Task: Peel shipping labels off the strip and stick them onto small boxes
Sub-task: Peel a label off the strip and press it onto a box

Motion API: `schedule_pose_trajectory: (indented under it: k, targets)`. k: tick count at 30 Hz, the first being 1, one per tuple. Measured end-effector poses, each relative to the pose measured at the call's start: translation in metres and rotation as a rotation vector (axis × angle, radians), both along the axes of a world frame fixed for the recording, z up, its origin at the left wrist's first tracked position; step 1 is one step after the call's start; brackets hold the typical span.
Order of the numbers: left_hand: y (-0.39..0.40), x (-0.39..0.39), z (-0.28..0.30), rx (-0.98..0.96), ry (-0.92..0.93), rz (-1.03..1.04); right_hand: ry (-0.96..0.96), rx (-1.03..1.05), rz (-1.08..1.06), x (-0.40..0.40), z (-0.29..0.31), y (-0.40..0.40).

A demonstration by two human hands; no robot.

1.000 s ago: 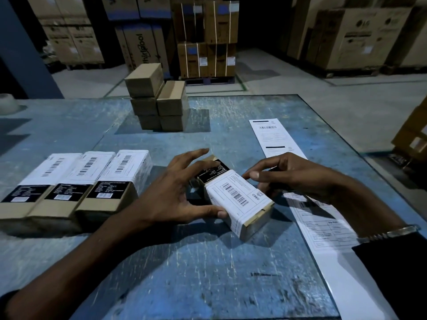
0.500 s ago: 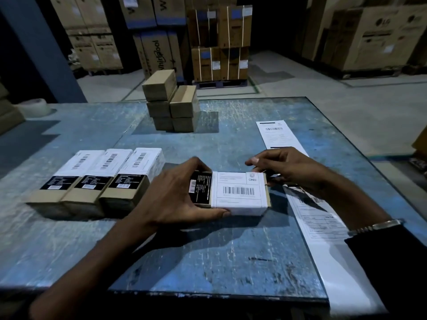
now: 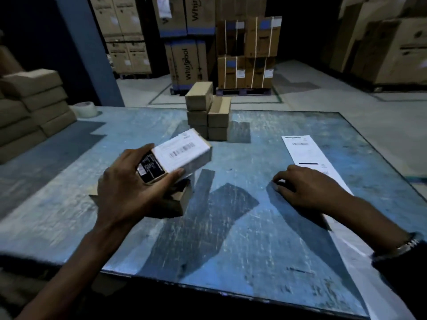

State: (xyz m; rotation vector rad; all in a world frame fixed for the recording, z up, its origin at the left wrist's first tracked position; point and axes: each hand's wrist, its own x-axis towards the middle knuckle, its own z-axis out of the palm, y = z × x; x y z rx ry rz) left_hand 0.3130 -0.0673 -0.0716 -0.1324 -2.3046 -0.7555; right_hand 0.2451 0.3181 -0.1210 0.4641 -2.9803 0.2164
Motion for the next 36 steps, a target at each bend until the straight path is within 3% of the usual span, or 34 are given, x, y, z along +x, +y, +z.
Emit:
schedule_pose_trajectory:
  k: [2,7,17,25,36]
  targets:
    - [-0.023,-0.006,0.000,0.009,0.012,0.137,0.013,0.112,0.005,-0.008,0.013,-0.014]
    - [-0.078,-0.027,-0.007,0.050,-0.043,0.394,0.139,-0.120,0.056,-0.025,0.007,-0.056]
    - [-0.089,-0.040,-0.012,-0.033,-0.115,0.531,0.156,-0.351,0.059,-0.037,-0.030,-0.061]
    - [-0.082,-0.022,-0.018,-0.155,-0.180,0.482,0.148,-0.389,0.047,-0.036,-0.033,-0.063]
    - [-0.097,-0.011,-0.025,-0.069,-0.174,0.344,0.144,-0.363,0.039,-0.037,-0.032,-0.063]
